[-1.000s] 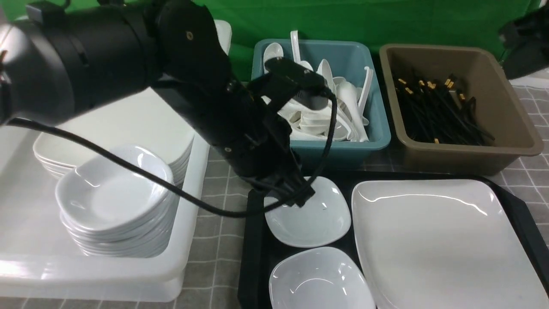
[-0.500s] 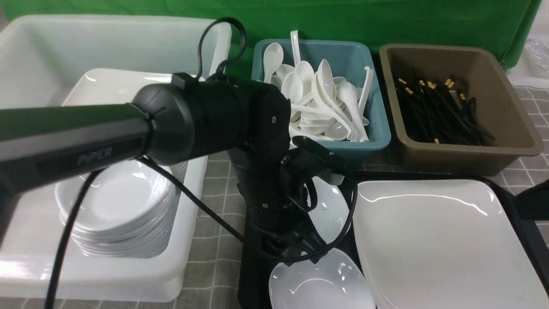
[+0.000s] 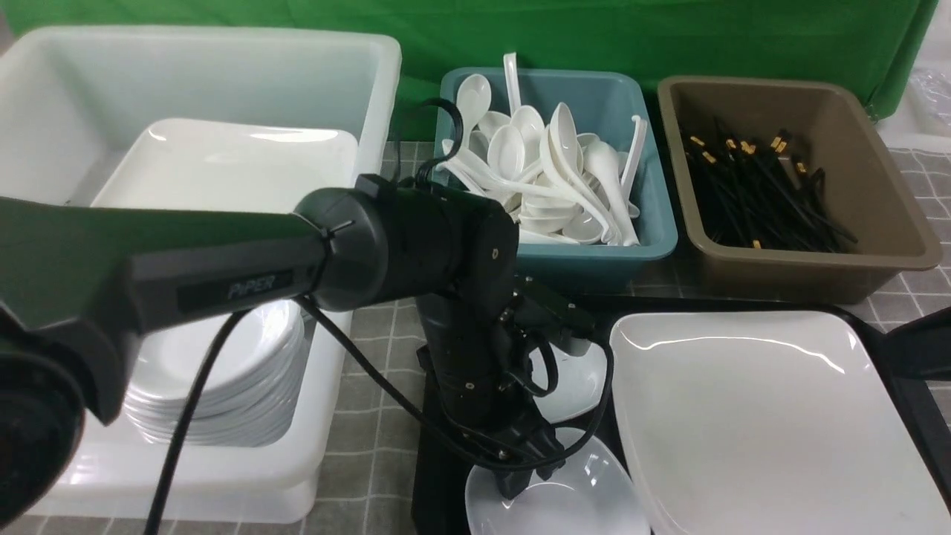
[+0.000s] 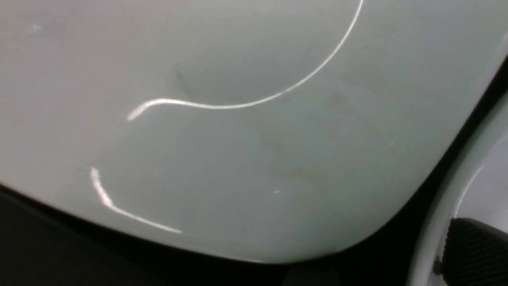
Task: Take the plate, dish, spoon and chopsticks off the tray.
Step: Use the left arm to grab a small plate from the dinner plate, then use the left arm to put the small plate into the large storage box on the left
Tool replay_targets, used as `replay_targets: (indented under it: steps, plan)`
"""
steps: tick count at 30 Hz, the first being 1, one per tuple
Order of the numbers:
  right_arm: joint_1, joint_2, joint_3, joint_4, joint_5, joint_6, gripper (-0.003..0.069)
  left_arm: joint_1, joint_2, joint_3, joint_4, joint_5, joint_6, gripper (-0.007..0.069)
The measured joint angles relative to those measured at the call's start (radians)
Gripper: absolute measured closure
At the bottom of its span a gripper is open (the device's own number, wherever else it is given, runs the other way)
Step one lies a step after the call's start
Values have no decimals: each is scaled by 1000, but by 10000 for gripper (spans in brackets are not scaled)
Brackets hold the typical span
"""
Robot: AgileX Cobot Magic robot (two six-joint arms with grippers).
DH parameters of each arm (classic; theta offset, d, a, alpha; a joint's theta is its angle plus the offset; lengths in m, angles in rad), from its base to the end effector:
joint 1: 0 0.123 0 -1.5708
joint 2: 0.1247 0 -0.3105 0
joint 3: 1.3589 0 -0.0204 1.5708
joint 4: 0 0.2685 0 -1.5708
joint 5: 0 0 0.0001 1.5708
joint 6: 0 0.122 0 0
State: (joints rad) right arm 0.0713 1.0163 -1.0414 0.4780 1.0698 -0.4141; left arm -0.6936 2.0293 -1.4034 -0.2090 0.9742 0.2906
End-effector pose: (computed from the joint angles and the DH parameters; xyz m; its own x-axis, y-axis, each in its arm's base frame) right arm 0.1999 0.0636 0.3677 -0.7205 -0.2069 -0.6619 -0.4419 0.8725 0.2084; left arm 0.3096 -0.2846 0.1420 -0.6465 0.7568 -0.0964 0.7607 0.6298 -0.1571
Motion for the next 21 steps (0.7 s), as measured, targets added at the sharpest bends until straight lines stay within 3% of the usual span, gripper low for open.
replay_targets:
  steps: [4, 9, 13, 18, 21]
  plan:
    - [0, 0, 1, 5, 0, -20, 633, 0, 5, -5, -5, 0, 0, 265]
    - [0, 0, 1, 8, -1, -23, 633, 0, 6, -7, -42, 45, -33, 464]
    - [0, 0, 1, 9, -1, -23, 633, 2, -13, -8, -53, 82, -79, 484]
    - [0, 0, 1, 9, -1, -24, 631, 1, -100, -7, -64, 106, -105, 582]
    - [0, 0, 1, 12, -1, -32, 629, 1, -170, -6, -68, 111, -108, 595]
